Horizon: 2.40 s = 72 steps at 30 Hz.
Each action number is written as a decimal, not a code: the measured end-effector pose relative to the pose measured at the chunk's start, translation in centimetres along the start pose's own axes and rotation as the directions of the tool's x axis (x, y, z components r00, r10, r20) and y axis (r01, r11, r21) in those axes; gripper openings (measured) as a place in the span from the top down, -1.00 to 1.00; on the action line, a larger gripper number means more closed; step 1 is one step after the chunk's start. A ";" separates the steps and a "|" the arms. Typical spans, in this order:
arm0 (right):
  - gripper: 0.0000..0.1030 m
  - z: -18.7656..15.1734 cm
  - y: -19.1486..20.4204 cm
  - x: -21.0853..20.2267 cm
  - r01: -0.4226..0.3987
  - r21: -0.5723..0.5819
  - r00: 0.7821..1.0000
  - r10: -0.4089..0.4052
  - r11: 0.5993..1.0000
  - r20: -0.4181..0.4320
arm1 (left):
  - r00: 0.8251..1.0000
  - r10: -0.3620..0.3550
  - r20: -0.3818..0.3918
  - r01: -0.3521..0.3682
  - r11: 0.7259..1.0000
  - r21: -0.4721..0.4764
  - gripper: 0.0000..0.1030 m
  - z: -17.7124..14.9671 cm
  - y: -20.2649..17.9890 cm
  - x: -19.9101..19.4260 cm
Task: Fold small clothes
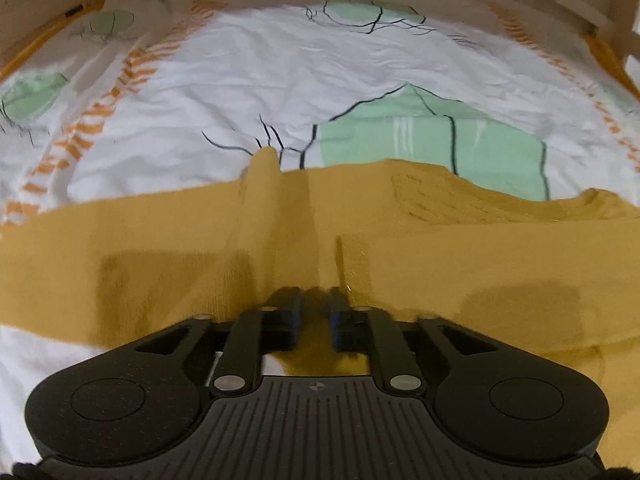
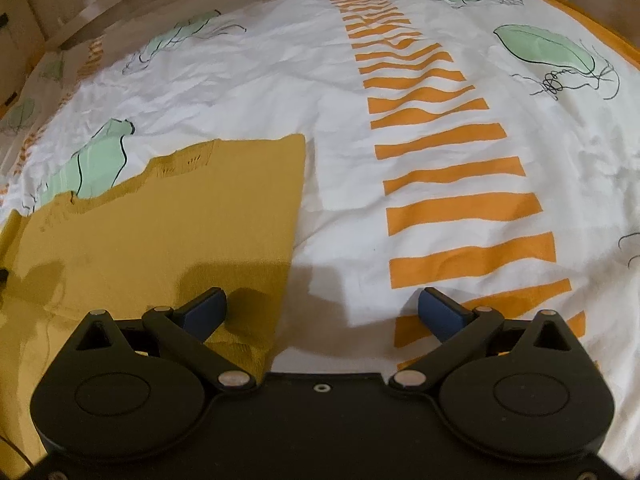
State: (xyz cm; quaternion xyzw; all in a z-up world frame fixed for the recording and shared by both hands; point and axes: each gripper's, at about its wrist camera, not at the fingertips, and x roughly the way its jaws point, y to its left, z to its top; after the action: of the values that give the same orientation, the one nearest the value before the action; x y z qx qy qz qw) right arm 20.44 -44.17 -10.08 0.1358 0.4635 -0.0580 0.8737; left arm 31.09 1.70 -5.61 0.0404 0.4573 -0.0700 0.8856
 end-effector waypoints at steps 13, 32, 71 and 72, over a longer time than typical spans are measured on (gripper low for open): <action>-0.99 0.1 -0.2 -0.6 0.034 0.003 0.999 -0.034 0.999 0.032 | 0.998 -0.001 0.064 0.008 0.994 -0.111 0.41 -2.1 3.5 -3.5; -0.99 -0.5 3.4 -3.4 -0.028 -0.039 0.970 0.037 0.999 0.239 | 0.991 0.074 0.109 -0.011 0.872 -0.489 0.39 -1.7 15.9 -4.0; -0.99 -8.8 21.0 0.0 -0.175 -0.155 0.960 0.204 0.972 0.194 | 0.955 0.095 0.280 0.152 0.654 -0.741 -0.14 -9.2 30.7 -3.4; -0.99 -9.1 21.2 0.2 -0.174 -0.157 0.960 0.203 0.972 0.191 | 0.953 0.092 0.288 0.159 0.658 -0.736 -0.14 -9.2 30.9 -3.1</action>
State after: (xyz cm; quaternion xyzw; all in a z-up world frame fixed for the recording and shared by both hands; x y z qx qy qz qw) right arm 18.16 -21.24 -11.16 0.1117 0.3586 0.0443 0.9257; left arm 26.88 33.73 -8.12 -0.3488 0.3055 0.1036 0.8799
